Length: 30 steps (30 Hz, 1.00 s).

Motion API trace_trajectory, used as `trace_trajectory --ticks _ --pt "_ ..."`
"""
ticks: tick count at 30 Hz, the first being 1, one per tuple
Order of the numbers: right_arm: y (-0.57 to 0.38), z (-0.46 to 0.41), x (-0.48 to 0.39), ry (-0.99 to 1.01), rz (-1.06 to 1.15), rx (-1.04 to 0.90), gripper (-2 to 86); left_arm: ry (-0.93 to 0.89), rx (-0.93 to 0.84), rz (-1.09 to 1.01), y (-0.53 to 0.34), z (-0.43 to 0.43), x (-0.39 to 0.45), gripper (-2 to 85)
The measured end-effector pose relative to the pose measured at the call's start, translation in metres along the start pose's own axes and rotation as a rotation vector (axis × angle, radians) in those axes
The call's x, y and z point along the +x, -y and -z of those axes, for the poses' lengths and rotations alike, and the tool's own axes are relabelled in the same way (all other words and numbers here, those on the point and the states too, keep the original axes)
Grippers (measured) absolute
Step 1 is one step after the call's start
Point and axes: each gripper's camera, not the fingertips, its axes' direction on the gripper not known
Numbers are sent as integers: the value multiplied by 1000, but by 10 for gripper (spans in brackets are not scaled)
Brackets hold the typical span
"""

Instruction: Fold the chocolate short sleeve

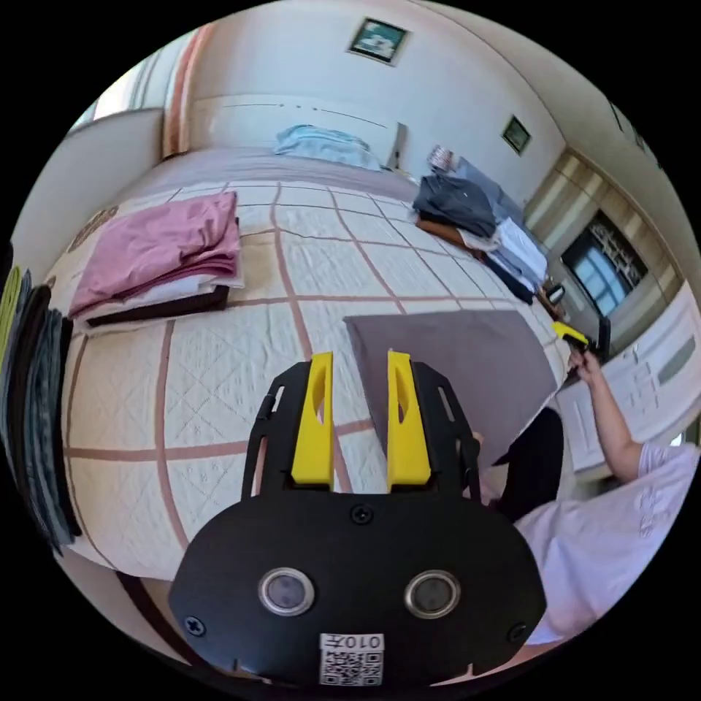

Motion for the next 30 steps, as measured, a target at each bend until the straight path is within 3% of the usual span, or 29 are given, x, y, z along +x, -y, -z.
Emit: trace_trajectory --ticks 5,9,15,19,22,30 --pt "37 -47 32 31 -196 -93 99 -98 -50 188 48 -51 -31 114" --pt "45 -78 38 28 -214 -209 89 -92 -119 174 65 -78 -29 115" --pt "34 -88 21 -28 -168 -213 62 -87 -213 71 79 -107 -8 98" --pt "29 -91 14 19 -146 -218 49 -109 -171 98 74 -114 -11 66" --pt "29 -80 8 -5 -130 -193 44 -241 -87 92 66 -112 -11 30" --pt "6 -86 31 91 -217 -181 34 -242 17 183 35 -118 -23 15"
